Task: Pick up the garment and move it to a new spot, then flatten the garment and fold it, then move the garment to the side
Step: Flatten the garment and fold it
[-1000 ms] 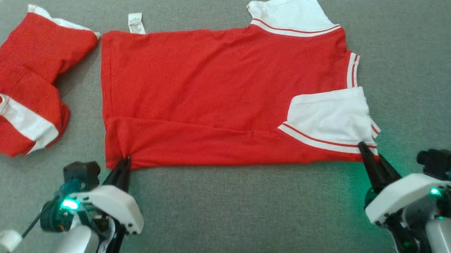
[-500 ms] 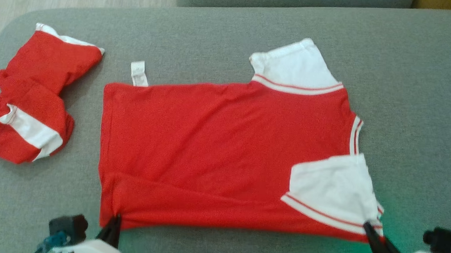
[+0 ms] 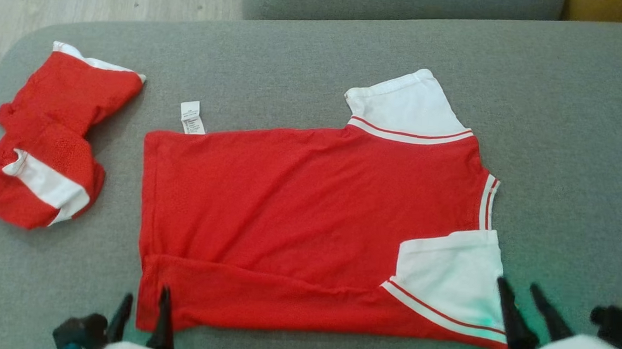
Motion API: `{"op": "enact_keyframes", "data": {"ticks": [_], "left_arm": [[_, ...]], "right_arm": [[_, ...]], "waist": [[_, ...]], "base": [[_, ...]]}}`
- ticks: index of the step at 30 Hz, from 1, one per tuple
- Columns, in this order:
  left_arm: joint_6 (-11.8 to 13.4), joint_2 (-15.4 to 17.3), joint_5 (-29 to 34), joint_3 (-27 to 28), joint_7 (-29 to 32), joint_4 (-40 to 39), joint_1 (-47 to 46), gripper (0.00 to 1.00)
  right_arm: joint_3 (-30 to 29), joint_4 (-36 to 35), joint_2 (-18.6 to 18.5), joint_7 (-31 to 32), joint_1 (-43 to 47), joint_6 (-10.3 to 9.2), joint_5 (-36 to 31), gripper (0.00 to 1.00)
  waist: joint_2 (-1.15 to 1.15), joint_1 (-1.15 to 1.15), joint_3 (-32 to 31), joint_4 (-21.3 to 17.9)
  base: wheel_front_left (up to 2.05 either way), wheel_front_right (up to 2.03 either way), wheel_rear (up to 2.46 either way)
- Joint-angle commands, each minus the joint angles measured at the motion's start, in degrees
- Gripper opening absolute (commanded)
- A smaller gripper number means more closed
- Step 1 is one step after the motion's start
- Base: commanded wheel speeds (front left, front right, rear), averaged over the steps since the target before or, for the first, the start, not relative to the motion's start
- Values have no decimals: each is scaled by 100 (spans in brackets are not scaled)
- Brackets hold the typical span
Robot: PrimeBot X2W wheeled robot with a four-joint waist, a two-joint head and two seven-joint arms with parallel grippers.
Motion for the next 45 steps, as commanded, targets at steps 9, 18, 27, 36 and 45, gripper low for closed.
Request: {"op": "enact_keyframes", "data": {"ticks": [9,18,27,36,45], "left_arm": [[488,268,1187,105,-958,-569,-896,100],[727,464,1680,-85,-531,-1058,-1414,100],[701,480,1569,-116,-206,-959,-1596,100],[11,334,1007,-261,724,352,-3158,100],[-349,402,713,-226,1429,2048,-4298,100]], "right_arm": [[155,-958,-369,-754,-790,-4,-924,100],[345,-1501,-429,-826,-1020,-4,-1181,100],[383,-1514,-407,-736,-1089,-4,-1090,100],[421,-1496,-552,-721,-1474,-4,-918,100],[554,-1168,-604,-814,-1696,-4,-689,100]], "waist": [[0,0,-61,35],[0,0,-103,73],[0,0,54,72],[0,0,761,52],[0,0,1084,-117]], "base": [[0,0,0],[0,0,0],[0,0,0],[0,0,0],[0,0,0]]}}
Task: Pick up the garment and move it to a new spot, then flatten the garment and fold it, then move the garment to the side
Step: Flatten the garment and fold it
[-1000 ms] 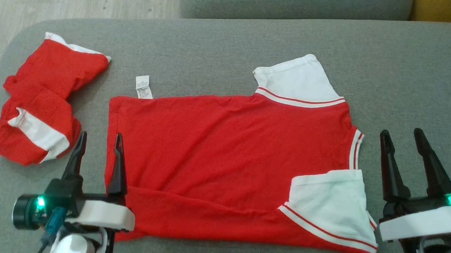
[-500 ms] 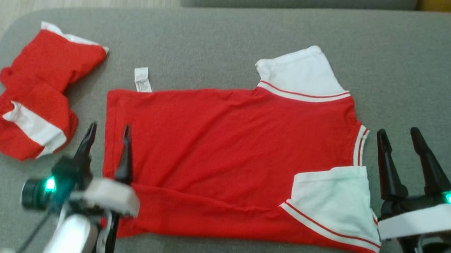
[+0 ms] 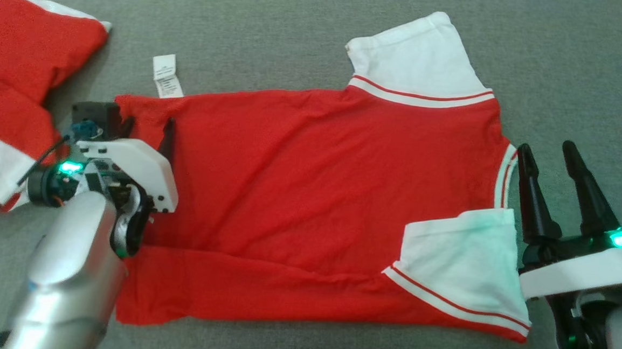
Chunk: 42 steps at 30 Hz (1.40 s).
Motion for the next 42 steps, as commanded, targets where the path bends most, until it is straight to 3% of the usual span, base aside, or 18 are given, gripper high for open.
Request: {"op": "enact_keyframes", "data": {"ticks": [1,6,7,8,9,13,19,28,34,42], "left_arm": [[-24,184,-41,186,34,-52,-261,100],[-121,174,-189,174,429,711,-486,100],[-162,159,-226,151,564,829,-506,94],[-190,151,-246,131,647,911,-533,39],[-215,144,-251,100,722,981,-557,0],[-268,144,-198,-9,753,1164,-630,0],[-269,104,-127,-27,93,1184,-621,0],[-218,-82,-45,-144,-422,516,-666,0],[-185,-297,-31,-326,-272,-193,-791,0],[-126,-504,-69,-410,-304,-551,-915,0]], "right_arm": [[127,-163,-98,-67,-145,-4,39,100],[143,11,-107,-85,-182,-4,122,100],[147,43,-120,-80,-190,-4,145,100],[146,77,-141,-66,-199,-4,163,100],[146,110,-166,-47,-208,-4,176,100],[156,188,-234,-6,-268,-4,251,100],[103,435,-340,-1,-450,-4,405,100],[270,2055,-909,67,-1550,-4,819,100],[1016,3252,-1400,202,-2926,-4,1287,100],[2022,4474,-1816,723,-4367,-4,1753,100]], "waist": [[0,-2,29,-44],[0,-2,15,-98],[0,-2,5,-103],[0,-2,-3,-104],[0,-2,-8,-104],[0,-2,-20,-102],[0,-2,-105,-118],[0,-2,4,251],[0,-2,452,710],[0,-2,836,1064]], "base": [[0,0,0],[0,0,0],[0,0,0],[0,0,0],[0,0,0],[0,0,0],[0,0,0],[0,0,0],[0,0,0],[0,0,0]]}}
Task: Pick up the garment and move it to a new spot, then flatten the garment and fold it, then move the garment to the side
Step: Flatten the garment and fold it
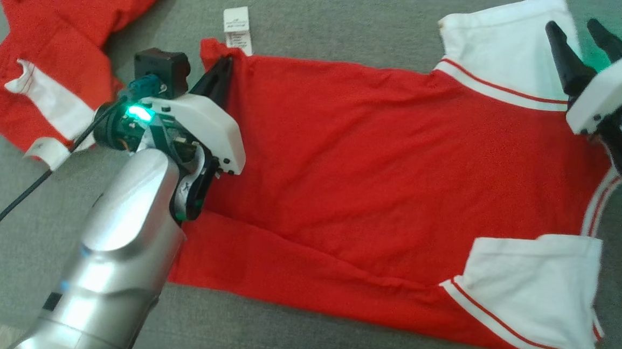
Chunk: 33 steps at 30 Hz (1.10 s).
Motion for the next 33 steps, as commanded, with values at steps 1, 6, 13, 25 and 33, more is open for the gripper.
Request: {"op": "enact_keyframes", "data": {"ticks": [1,6,13,25,33], "left_arm": [[23,116,4,139,-57,-218,-194,0],[26,51,-54,129,-123,-182,-210,0],[18,-8,-181,181,-286,-39,-195,0],[48,383,-445,526,-585,-167,375,0],[155,731,-734,896,-640,-827,1077,0]], "right_arm": [[155,-48,-101,58,-156,-4,116,100],[668,554,-195,446,-716,-4,340,100],[1200,868,-158,694,-971,-4,801,0],[1266,-314,-455,-938,-87,-4,1299,0],[624,-1619,-533,-1286,1517,-4,1228,0]], "waist": [[0,-1,133,122],[0,-1,209,171],[0,-1,182,145],[0,-1,-599,-228],[0,-1,-1007,-572]], "base": [[0,0,0],[0,0,0],[0,0,0],[0,0,0],[0,0,0]]}}
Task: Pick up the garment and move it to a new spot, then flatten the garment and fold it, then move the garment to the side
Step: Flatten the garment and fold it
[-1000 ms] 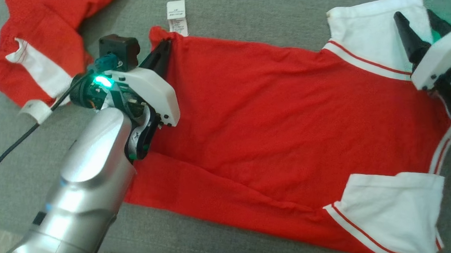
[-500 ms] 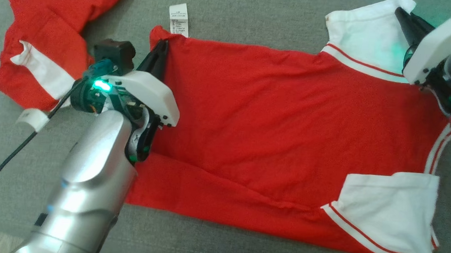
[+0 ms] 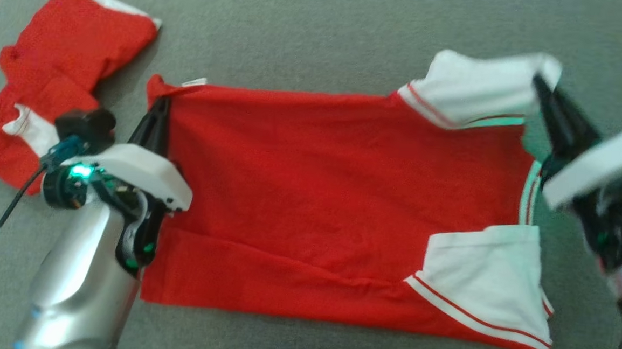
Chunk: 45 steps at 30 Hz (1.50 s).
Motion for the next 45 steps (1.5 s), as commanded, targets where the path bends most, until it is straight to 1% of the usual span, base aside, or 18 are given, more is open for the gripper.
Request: {"op": "enact_keyframes", "data": {"ticks": [1,4,7,8,9,14,18,19,20,21,24,28,31,33,38,41,45], "left_arm": [[84,275,-32,317,-44,-317,63,0],[196,359,-98,389,8,-590,472,0],[303,399,-173,414,91,-827,958,0],[303,399,-173,414,91,-827,958,0],[337,399,-204,423,106,-892,1123,0],[449,326,-435,473,185,-1049,1841,0],[528,310,-501,476,185,-1089,2267,0],[543,300,-507,465,182,-1090,2349,15],[553,284,-524,456,182,-1088,2425,86],[557,282,-517,438,171,-1089,2491,100],[610,275,-483,434,67,-1113,2662,100],[766,279,-281,482,-353,-1282,2847,100],[932,304,33,464,-782,-1546,2947,100],[1088,357,345,436,-1106,-1734,2957,100],[1270,401,864,330,-1669,-2056,2779,100],[1375,475,1173,243,-1817,-2198,2624,100],[1434,498,1283,194,-1796,-2274,2503,100]], "right_arm": [[-118,-397,-82,8,420,-4,-75,0],[-366,-849,49,128,1188,-4,-203,0],[-586,-1176,274,316,1980,-4,-310,0],[-586,-1176,274,316,1980,-4,-310,0],[-660,-1247,359,355,2216,-4,-374,0],[-1035,-1404,920,603,3249,-4,-540,0],[-1261,-1462,1244,827,3771,-4,-725,0],[-1302,-1477,1301,886,3856,-4,-765,49],[-1332,-1496,1339,938,3924,-4,-814,100],[-1358,-1529,1365,970,3977,-4,-864,100],[-1442,-1688,1448,980,4104,-4,-1000,100],[-1560,-2079,1545,866,4222,-4,-1245,100],[-1710,-2444,1609,729,4218,-4,-1524,100],[-1899,-2676,1693,621,4154,-4,-1761,100],[-2435,-3157,1952,449,3928,-4,-2556,100],[-2640,-3383,2057,402,3787,-4,-2998,100],[-2767,-3597,2135,357,3673,-4,-3361,100]], "waist": [[0,1,-167,-177],[0,1,-303,-300],[0,1,-425,-386],[0,1,-425,-386],[0,1,-458,-415],[0,1,-567,-495],[0,1,-644,-575],[0,1,-664,-588],[0,1,-686,-600],[0,1,-708,-606],[0,1,-786,-613],[0,1,-871,-602],[0,1,-908,-593],[0,1,-916,-590],[0,1,-917,-528],[0,1,-914,-498],[0,1,-894,-468]], "base": [[0,0,0],[0,0,0],[0,0,0],[0,0,0],[0,0,0],[0,0,0],[0,0,0],[0,0,0],[0,0,0],[0,0,0],[0,0,0],[0,0,0],[0,0,0],[0,0,0],[0,0,0],[0,0,0],[0,0,0]]}}
